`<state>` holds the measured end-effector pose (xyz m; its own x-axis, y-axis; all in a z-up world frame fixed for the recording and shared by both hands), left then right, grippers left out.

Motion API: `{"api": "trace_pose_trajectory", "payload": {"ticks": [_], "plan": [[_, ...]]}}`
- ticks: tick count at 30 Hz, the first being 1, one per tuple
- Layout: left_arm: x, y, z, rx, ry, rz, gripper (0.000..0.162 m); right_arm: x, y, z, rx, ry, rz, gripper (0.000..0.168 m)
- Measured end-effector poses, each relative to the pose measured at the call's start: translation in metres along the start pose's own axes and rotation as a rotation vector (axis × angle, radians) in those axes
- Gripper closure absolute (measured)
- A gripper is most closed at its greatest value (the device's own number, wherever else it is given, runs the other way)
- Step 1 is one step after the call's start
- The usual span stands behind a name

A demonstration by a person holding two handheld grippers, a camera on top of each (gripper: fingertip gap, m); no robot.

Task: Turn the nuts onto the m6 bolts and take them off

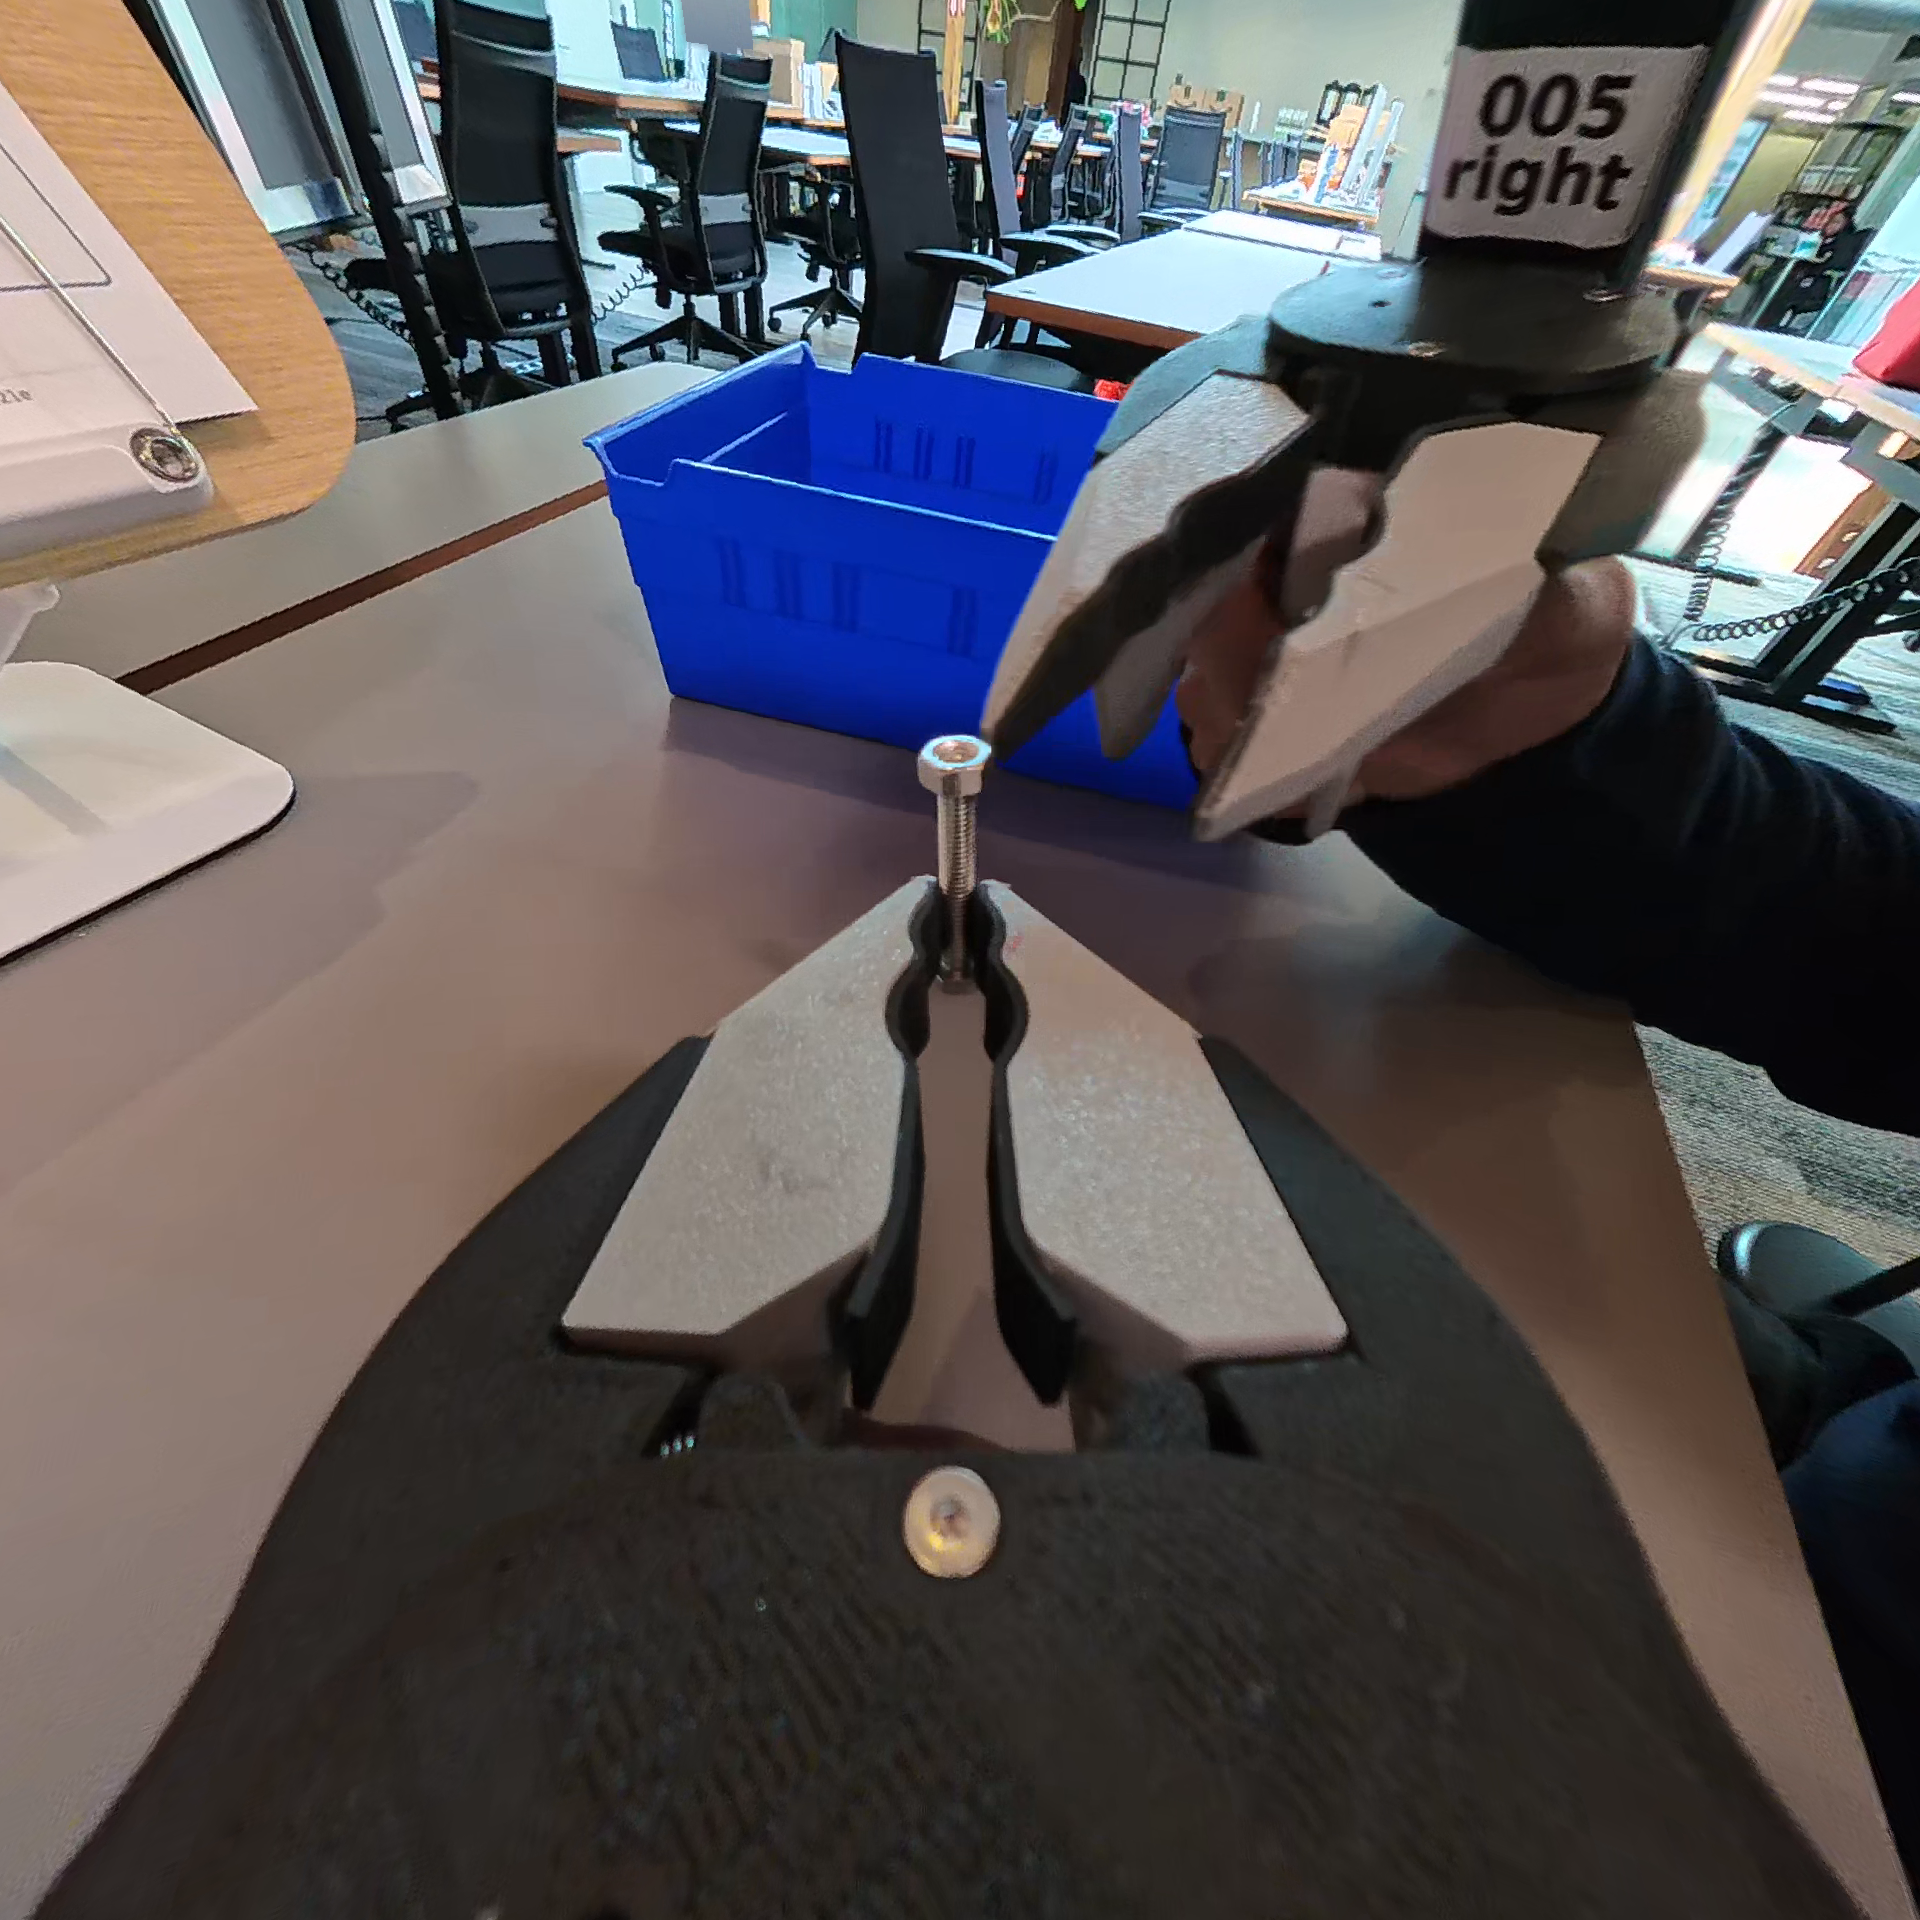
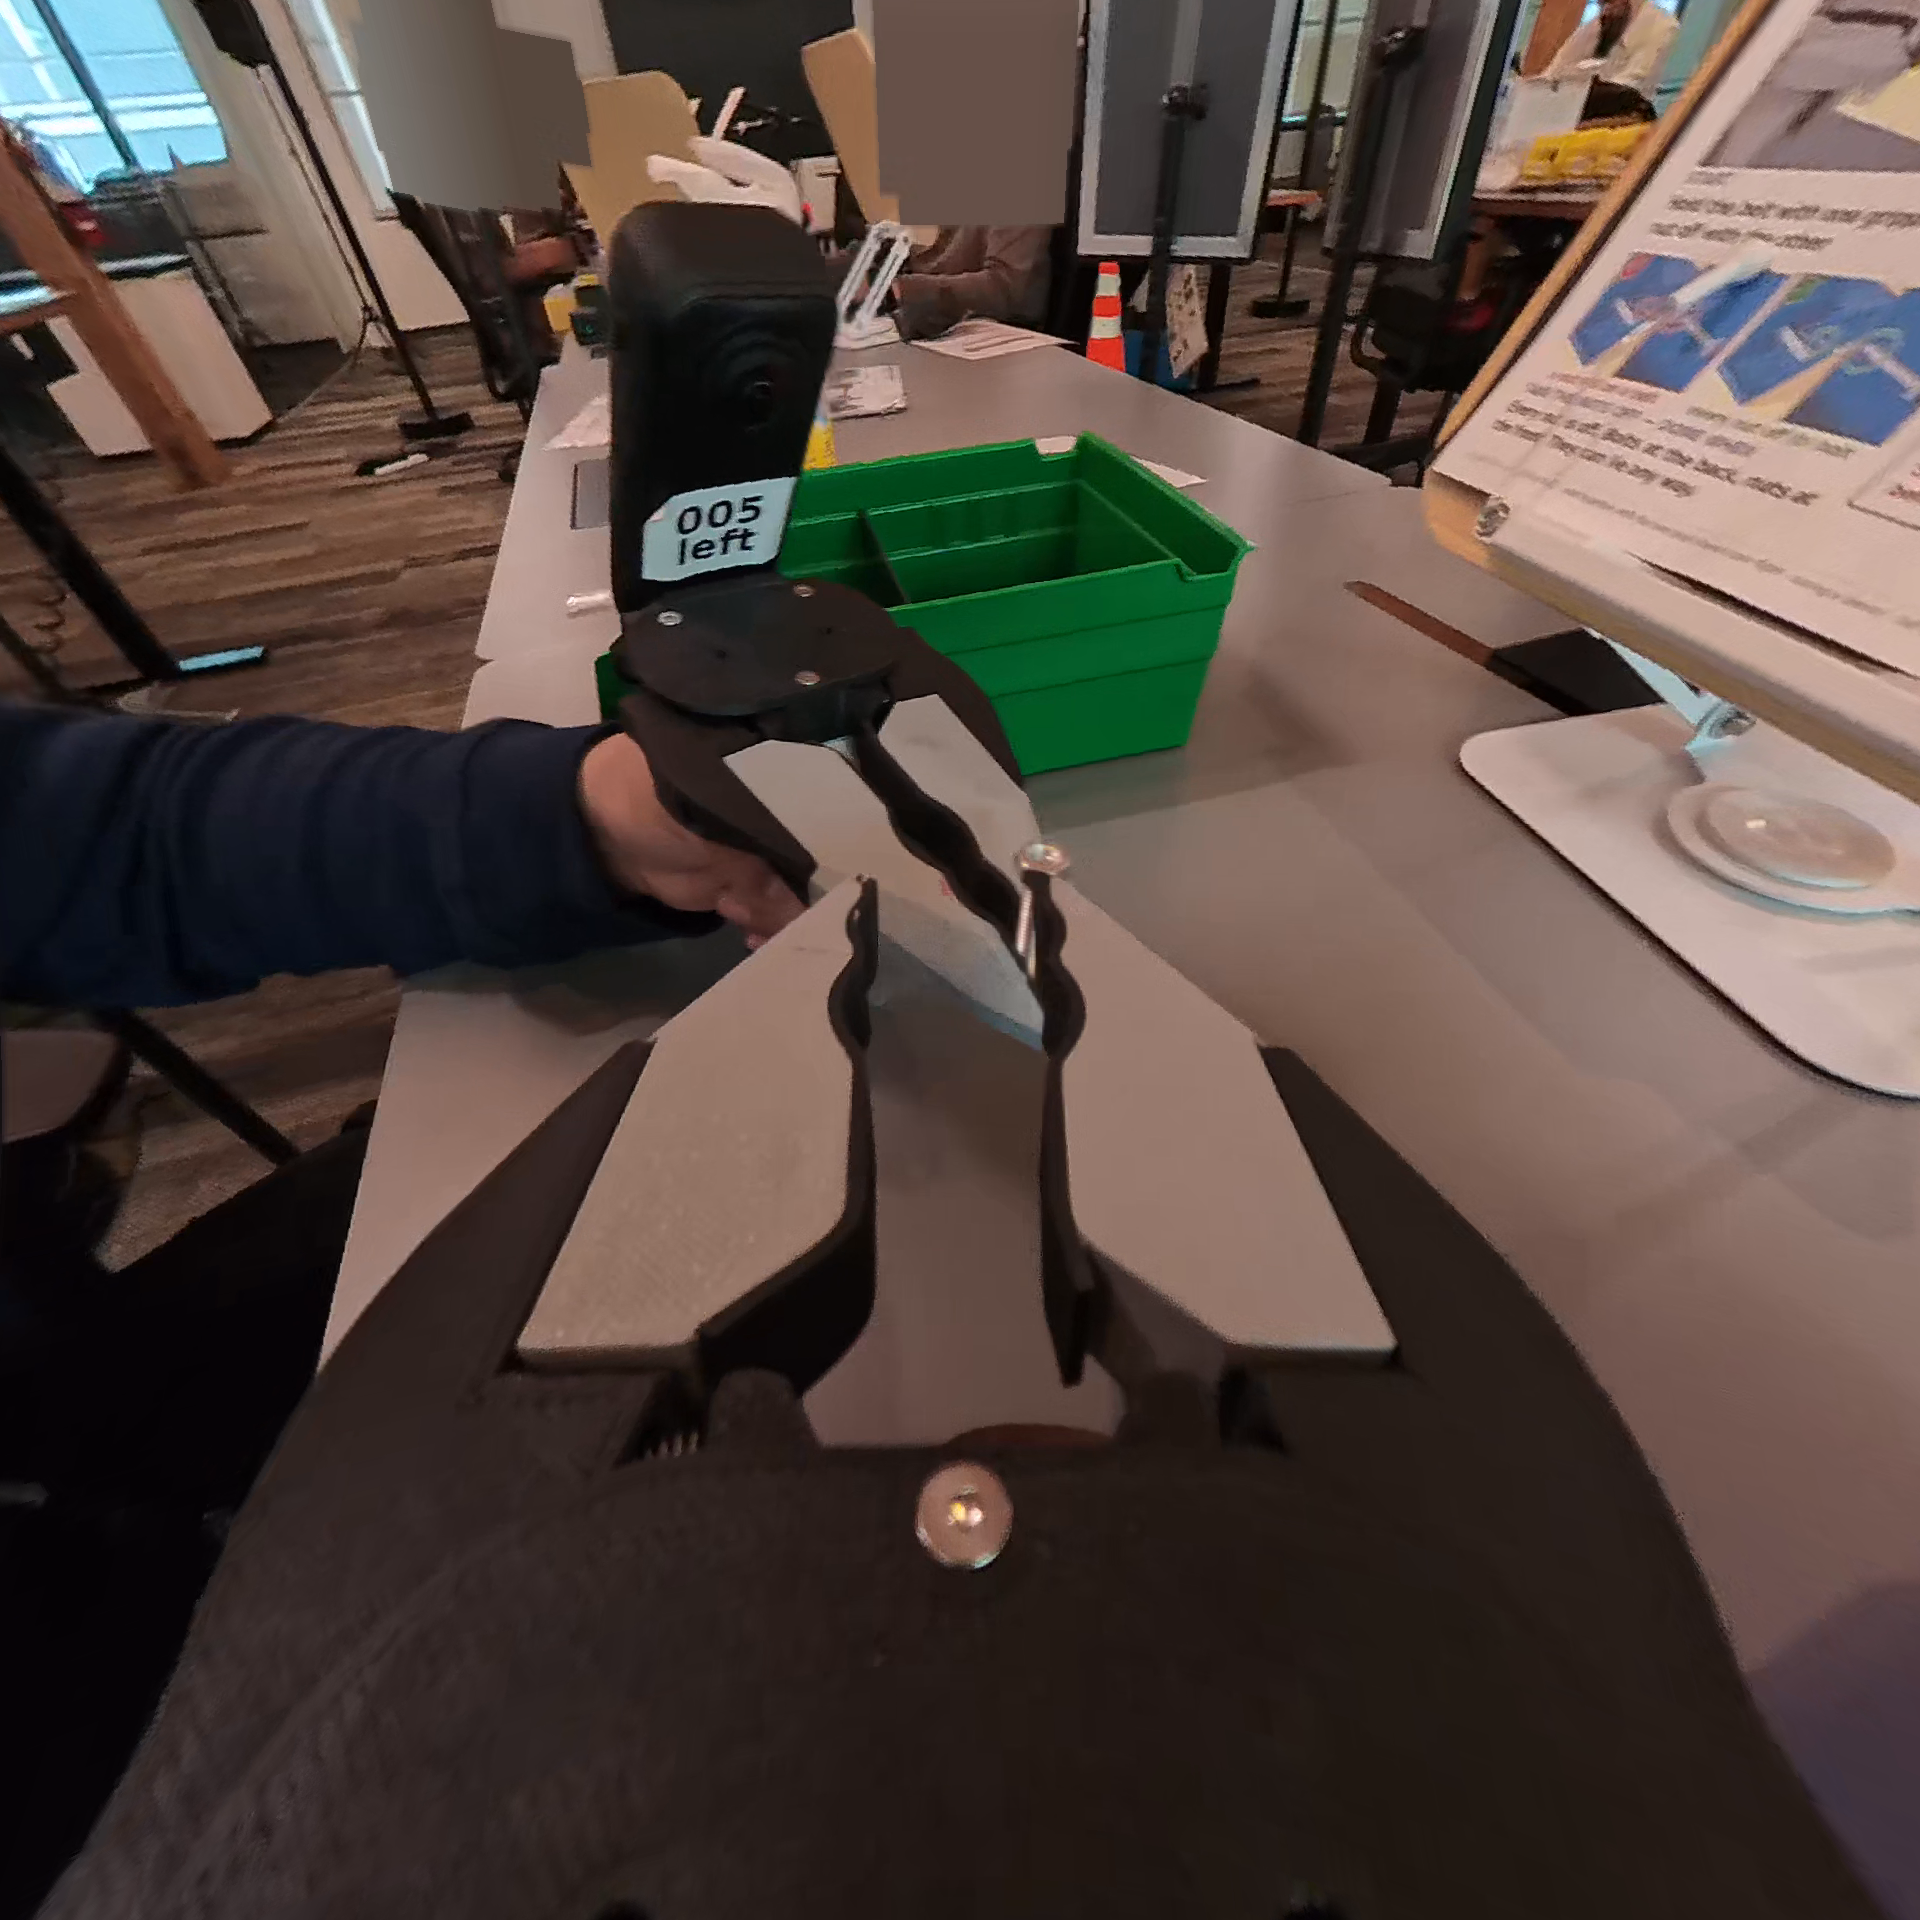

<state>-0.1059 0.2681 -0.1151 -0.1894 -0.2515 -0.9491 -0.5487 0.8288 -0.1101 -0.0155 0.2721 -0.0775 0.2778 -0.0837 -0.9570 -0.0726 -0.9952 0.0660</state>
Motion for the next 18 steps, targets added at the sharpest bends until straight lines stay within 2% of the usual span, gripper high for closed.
{"api": "trace_pose_trajectory", "payload": {"ticks": [5,7,8,10,12,18], "plan": [[0.0,-0.003,0.001,0.012,0.0,0.005,0.16,0.0,-0.005,-0.001,-0.001,-0.018,0.052,0.136],[0.0,-0.002,0.001,0.006,0.001,0.005,0.16,0.0,0.003,0.0,-0.063,-0.013,0.032,0.142],[0.0,-0.001,0.001,0.002,0.002,0.003,0.16,-0.001,0.011,-0.001,-0.133,-0.011,0.017,0.151],[0.0,0.0,0.0,0.004,-0.001,-0.004,0.16,-0.004,0.018,-0.002,-0.183,-0.034,0.003,0.152],[0.0,0.0,0.0,0.004,-0.003,-0.003,0.16,-0.005,0.011,-0.003,-0.116,-0.044,0.013,0.143],[0.0,-0.001,0.001,0.008,-0.001,0.0,0.16,-0.001,-0.011,-0.005,0.02,-0.044,0.092,0.137]]}}
Point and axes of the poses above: each gripper's, where its closed fingertips meet, z out along the fingers, x out of its underside, y = z × x across the jaws, the point moved 6 cm from there along -z, back along the fingers, and after that the axes turned 4 degrees about y, right-handed, at the moved point
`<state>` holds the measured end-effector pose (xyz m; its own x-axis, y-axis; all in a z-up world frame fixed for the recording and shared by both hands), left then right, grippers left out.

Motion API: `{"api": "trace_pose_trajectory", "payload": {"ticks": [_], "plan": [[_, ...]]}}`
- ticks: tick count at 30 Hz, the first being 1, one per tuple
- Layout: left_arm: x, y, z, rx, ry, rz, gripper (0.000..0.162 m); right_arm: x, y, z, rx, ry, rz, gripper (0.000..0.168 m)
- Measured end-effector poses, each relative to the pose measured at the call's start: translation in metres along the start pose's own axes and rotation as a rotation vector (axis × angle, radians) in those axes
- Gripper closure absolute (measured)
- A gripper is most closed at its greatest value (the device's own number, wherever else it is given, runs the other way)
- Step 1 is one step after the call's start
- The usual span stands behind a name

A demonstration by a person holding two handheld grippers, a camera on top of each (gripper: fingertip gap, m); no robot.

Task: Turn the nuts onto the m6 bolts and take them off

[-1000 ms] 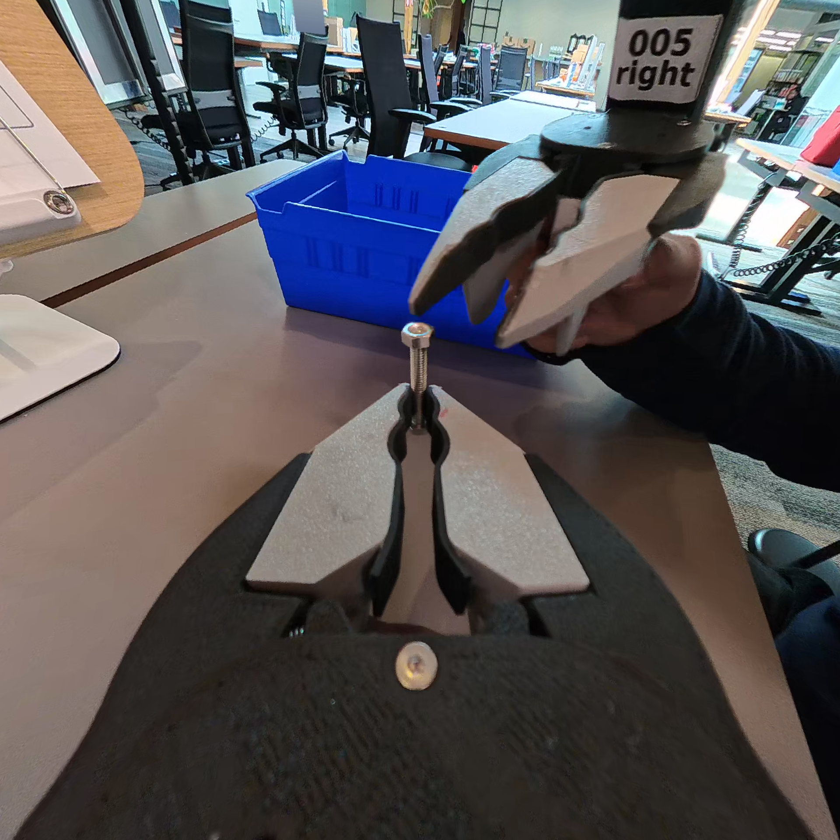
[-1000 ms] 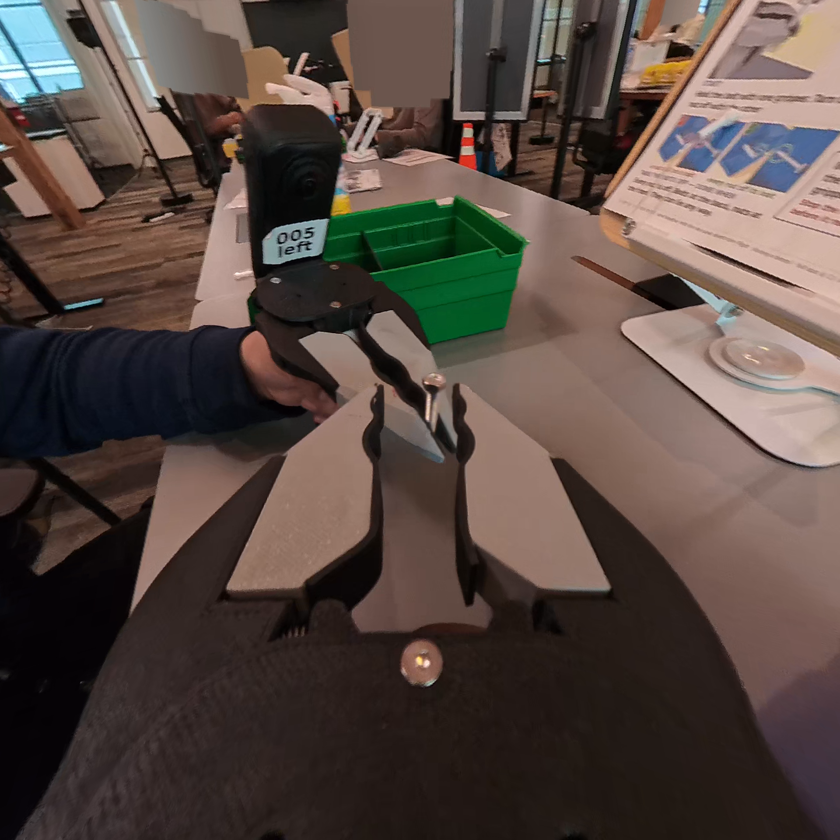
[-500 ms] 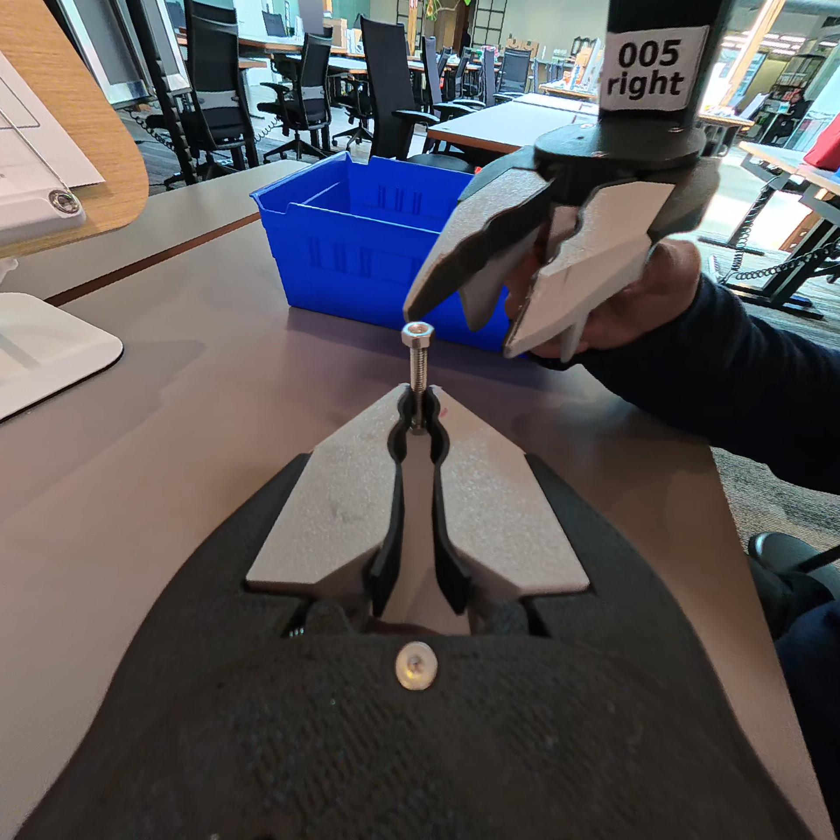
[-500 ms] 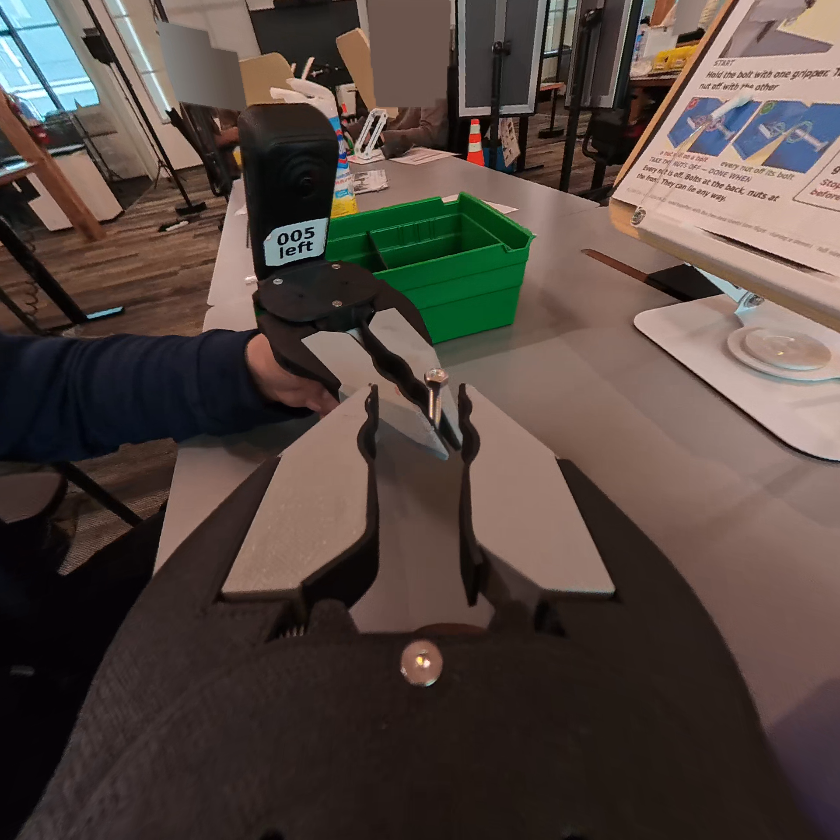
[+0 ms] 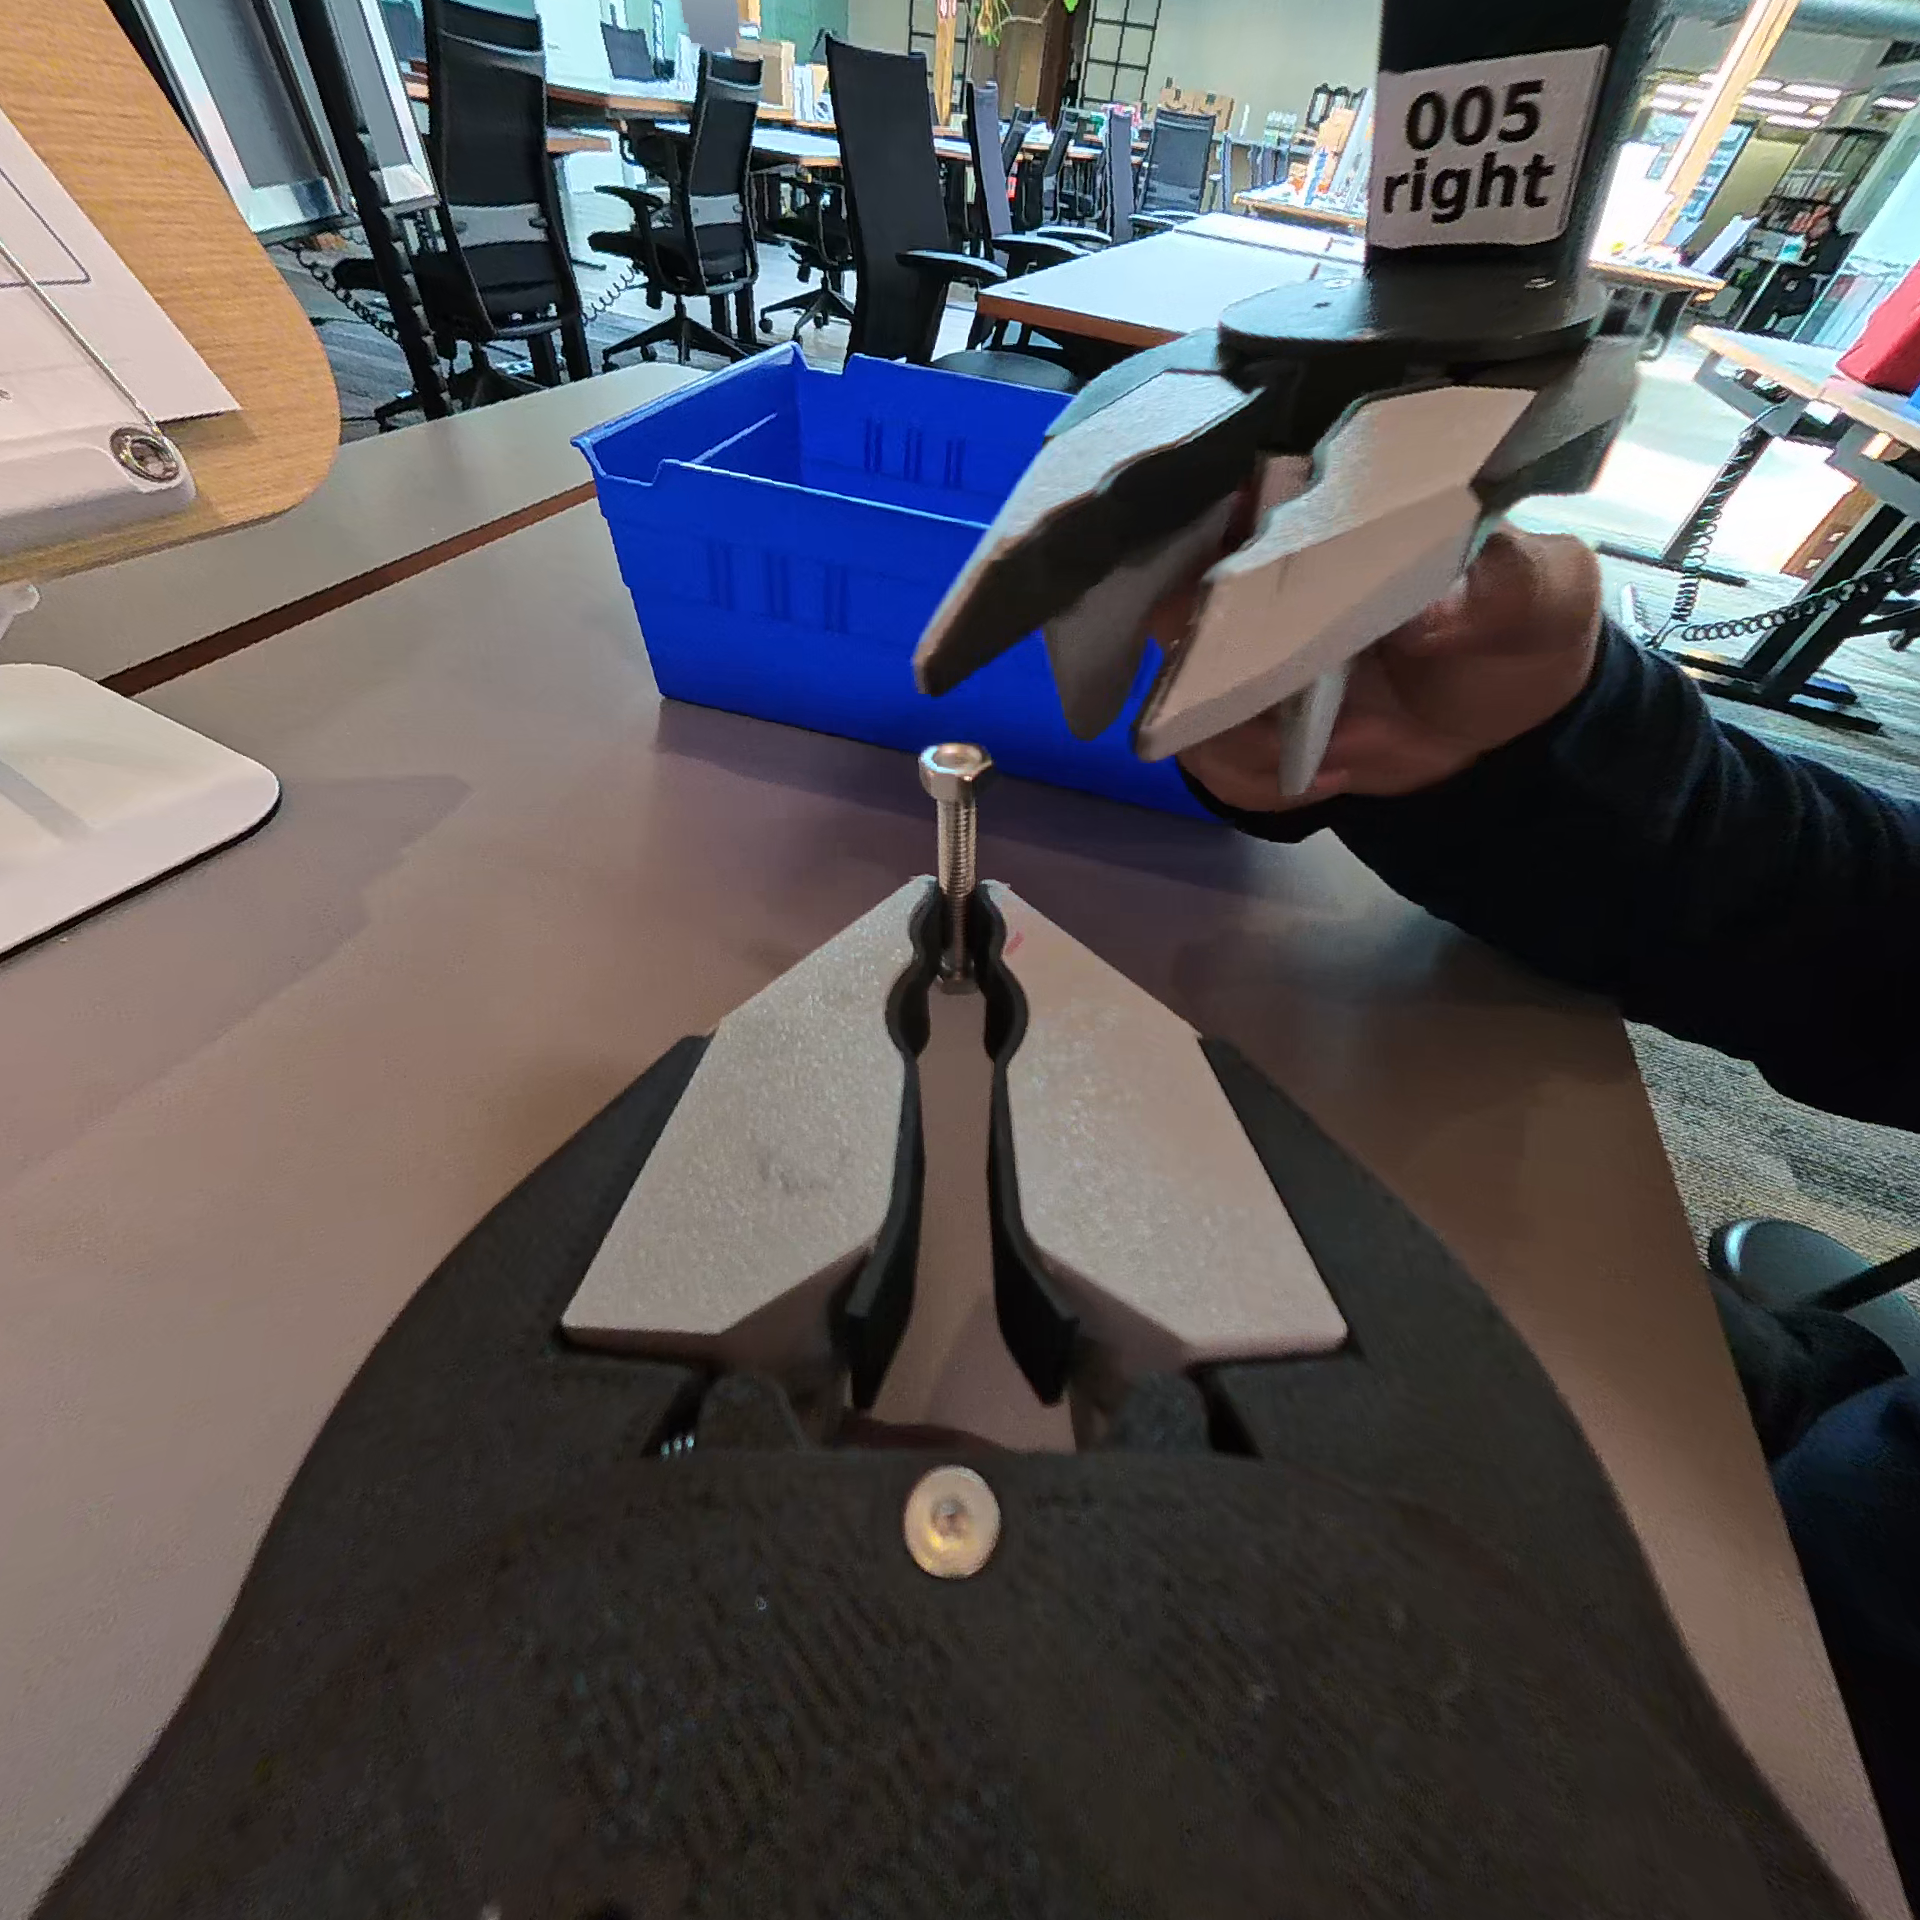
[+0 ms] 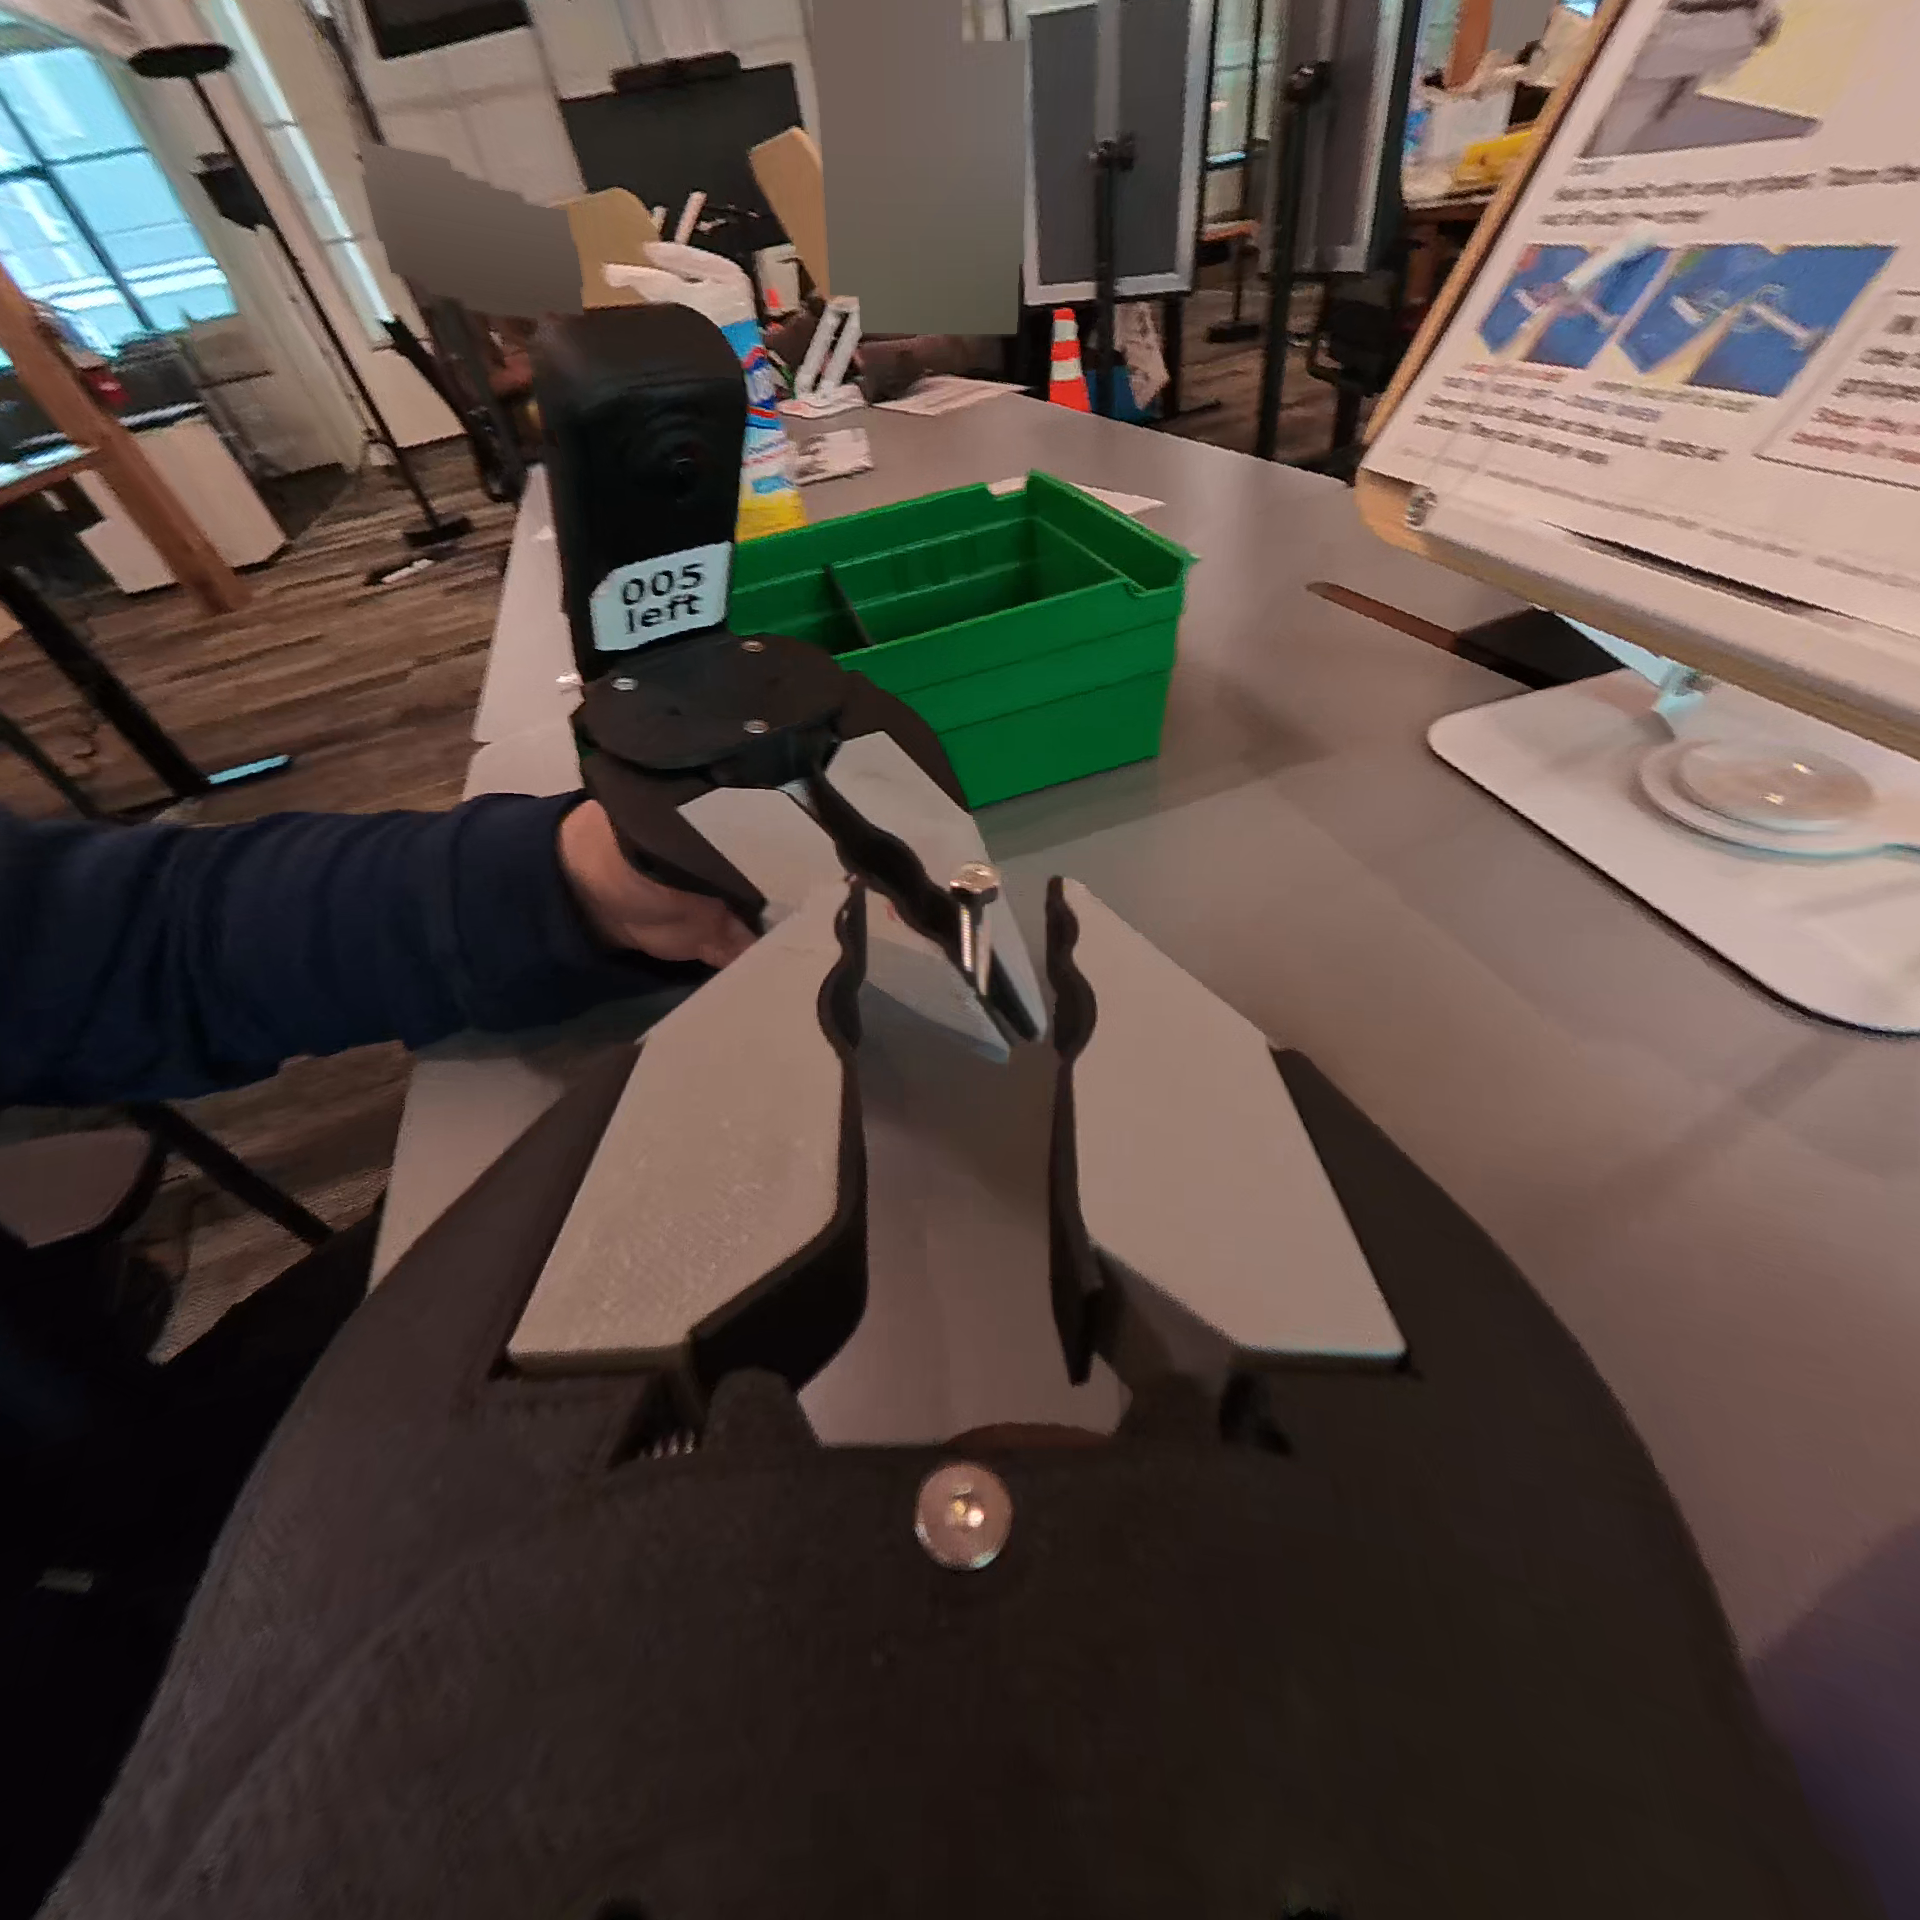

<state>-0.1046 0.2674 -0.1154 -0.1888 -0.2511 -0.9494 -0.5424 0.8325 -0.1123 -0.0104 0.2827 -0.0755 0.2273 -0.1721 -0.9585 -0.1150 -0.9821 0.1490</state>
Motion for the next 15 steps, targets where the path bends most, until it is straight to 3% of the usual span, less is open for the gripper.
{"api": "trace_pose_trajectory", "payload": {"ticks": [3,7,13,15], "plan": [[0.0,0.0,0.0,-0.005,0.002,0.001,0.16,0.004,0.004,0.005,-0.033,0.027,0.002,0.135],[0.001,0.005,-0.001,-0.027,0.006,-0.011,0.16,0.001,0.034,0.005,-0.225,0.027,-0.096,0.153],[0.0,0.003,-0.001,-0.015,0.001,-0.011,0.16,0.004,0.003,0.006,0.031,0.038,-0.044,0.133],[0.001,0.002,0.0,-0.013,0.005,-0.006,0.16,0.006,0.0,0.009,0.037,0.047,-0.019,0.129]]}}
Point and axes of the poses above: each gripper's, where its closed fingertips meet, z out along the fingers, x out of its underside, y = z × x across the jaws, the point moved 6 cm from there along -z, back along the fingers, and after that the axes turned 4 degrees about y, right-handed, at the moved point
